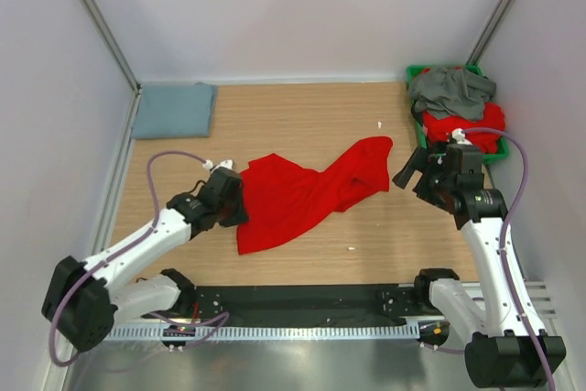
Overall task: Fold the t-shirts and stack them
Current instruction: Flatten the tshirt out
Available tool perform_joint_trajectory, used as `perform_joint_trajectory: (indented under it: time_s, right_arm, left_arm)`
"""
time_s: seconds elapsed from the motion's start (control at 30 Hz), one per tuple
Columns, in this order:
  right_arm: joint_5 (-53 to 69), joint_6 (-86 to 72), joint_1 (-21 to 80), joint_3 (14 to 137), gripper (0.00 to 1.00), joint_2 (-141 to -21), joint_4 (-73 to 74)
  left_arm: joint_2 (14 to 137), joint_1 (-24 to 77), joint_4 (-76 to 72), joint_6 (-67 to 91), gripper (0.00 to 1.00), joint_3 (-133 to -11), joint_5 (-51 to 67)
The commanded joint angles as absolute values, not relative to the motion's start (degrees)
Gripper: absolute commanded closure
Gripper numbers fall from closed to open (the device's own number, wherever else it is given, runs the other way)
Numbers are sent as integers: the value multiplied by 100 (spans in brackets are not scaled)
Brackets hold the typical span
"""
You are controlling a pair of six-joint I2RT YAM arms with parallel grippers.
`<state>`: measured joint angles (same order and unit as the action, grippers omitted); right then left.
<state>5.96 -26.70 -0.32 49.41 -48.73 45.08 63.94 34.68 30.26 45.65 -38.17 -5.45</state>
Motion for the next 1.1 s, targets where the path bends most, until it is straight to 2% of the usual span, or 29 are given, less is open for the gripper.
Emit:
perform_joint_trajectory:
  time_s: [0.0, 0.1, 0.23, 0.3, 0.33, 0.37, 0.4, 0.43, 0.47, 0.63, 0.7, 0.77, 0.87, 1.07]
  right_arm:
    - [615, -2575, 0, 5150, 0, -4746, 4412]
    - [606, -2601, 0, 5203, 0, -4676, 4482]
    - [545, -2663, 0, 5291, 0, -4500, 4579]
    - [527, -2681, 0, 5335, 0, -4439, 4640]
    - [510, -2698, 0, 5344, 0, -4430, 4667]
    - [501, -2690, 0, 5361, 0, -4430, 4684]
    - [501, -2681, 0, 5387, 0, -4438, 4728]
    - [475, -2672, 0, 5405, 0, -4465, 4746]
    - [457, -2663, 0, 5414, 0, -4474, 4755]
    - [466, -2628, 0, 5449, 0, -4561, 4702]
    - [501, -2602, 0, 5449, 0, -4605, 4711]
    - [545, -2593, 0, 5449, 0, -4614, 4720]
    - [589, -2584, 0, 5414, 0, -4579, 4702]
    - [729, -2566, 0, 5335, 0, -4553, 4711]
  left_arm:
    - [5530, 4102, 3636, 4325, 100, -4473, -1203]
    - [5011, 4543, 4137, 4237, 100, -4693, -1433]
    - [4685, 4938, 4508, 4315, 100, -4501, -915]
    - [4702, 5526, 4675, 4666, 98, -4412, -879]
    - [4763, 5755, 4737, 4797, 73, -4395, -862]
    - [4972, 6131, 4911, 4912, 53, -4403, -861]
    - [5114, 6291, 5061, 5113, 38, -4438, -992]
    - [5228, 6441, 5210, 5228, 8, -4560, -1176]
    - [5343, 6703, 5403, 5412, 1, -4640, -1500]
    - [5248, 6671, 5714, 6038, 0, -4685, -2924]
    - [5177, 6181, 5547, 6021, 0, -4589, -3006]
    - [5080, 5297, 5118, 5749, 2, -4404, -2639]
    - [5080, 3970, 4276, 5476, 12, -3825, -1632]
    - [5528, 2752, 2878, 5642, 28, -2875, -670]
